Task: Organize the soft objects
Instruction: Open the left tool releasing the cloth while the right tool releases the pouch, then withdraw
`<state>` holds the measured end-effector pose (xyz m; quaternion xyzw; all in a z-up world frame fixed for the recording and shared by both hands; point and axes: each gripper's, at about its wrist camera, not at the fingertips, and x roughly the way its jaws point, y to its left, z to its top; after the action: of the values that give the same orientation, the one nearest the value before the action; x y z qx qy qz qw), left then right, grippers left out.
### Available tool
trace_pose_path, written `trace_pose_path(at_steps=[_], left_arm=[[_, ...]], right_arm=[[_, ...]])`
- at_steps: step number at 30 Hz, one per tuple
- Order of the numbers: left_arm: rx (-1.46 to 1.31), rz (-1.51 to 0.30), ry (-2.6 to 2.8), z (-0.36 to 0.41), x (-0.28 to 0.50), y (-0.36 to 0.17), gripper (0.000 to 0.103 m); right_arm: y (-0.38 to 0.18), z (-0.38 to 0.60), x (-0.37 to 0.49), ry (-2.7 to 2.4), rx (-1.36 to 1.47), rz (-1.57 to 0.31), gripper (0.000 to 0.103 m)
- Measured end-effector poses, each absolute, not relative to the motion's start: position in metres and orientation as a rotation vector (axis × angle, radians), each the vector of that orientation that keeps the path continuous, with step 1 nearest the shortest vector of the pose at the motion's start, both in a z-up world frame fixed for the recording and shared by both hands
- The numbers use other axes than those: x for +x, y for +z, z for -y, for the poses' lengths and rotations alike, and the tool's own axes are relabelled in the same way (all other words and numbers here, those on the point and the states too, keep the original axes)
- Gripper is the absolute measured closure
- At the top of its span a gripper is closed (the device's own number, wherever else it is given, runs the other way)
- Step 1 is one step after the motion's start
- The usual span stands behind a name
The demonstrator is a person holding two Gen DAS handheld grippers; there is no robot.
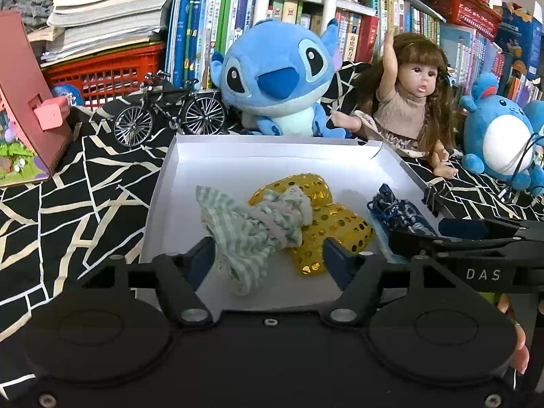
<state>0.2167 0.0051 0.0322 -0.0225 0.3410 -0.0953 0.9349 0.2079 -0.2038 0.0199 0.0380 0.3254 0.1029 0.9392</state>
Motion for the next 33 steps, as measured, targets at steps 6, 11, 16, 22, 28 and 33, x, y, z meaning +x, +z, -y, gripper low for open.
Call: trace_pose_path(at_steps=[6, 11, 16, 22, 28, 33], left_arm=[[-0.028, -0.665, -0.201, -0.002, 0.207, 0.04, 0.02], [-0.022, -0.641, -0.202, -0.003, 0.197, 0.046, 0.015], [-0.017, -0.63, -0.206, -0.005, 0.185, 0.05, 0.012], [-0.013, -0.614, -0.214, -0.007, 0.17, 0.055, 0.011], [-0.023, -0.607, -0.227, -0.009, 0.155, 0.059, 0.011], [-0.027, -0.597, -0.239, -0.01, 0.143, 0.06, 0.011]], right_arm=[[0.026, 0.204, 0.201, 0.226, 0.083, -0.647, 0.008], [0.032, 0.204, 0.19, 0.248, 0.073, -0.623, 0.004], [0.04, 0.203, 0.177, 0.262, 0.053, -0.588, 0.002], [0.049, 0.202, 0.164, 0.279, 0.04, -0.553, 0.0], [0.054, 0.201, 0.15, 0.293, 0.023, -0.527, 0.0], [0.056, 0.201, 0.138, 0.301, 0.018, -0.51, 0.0]])
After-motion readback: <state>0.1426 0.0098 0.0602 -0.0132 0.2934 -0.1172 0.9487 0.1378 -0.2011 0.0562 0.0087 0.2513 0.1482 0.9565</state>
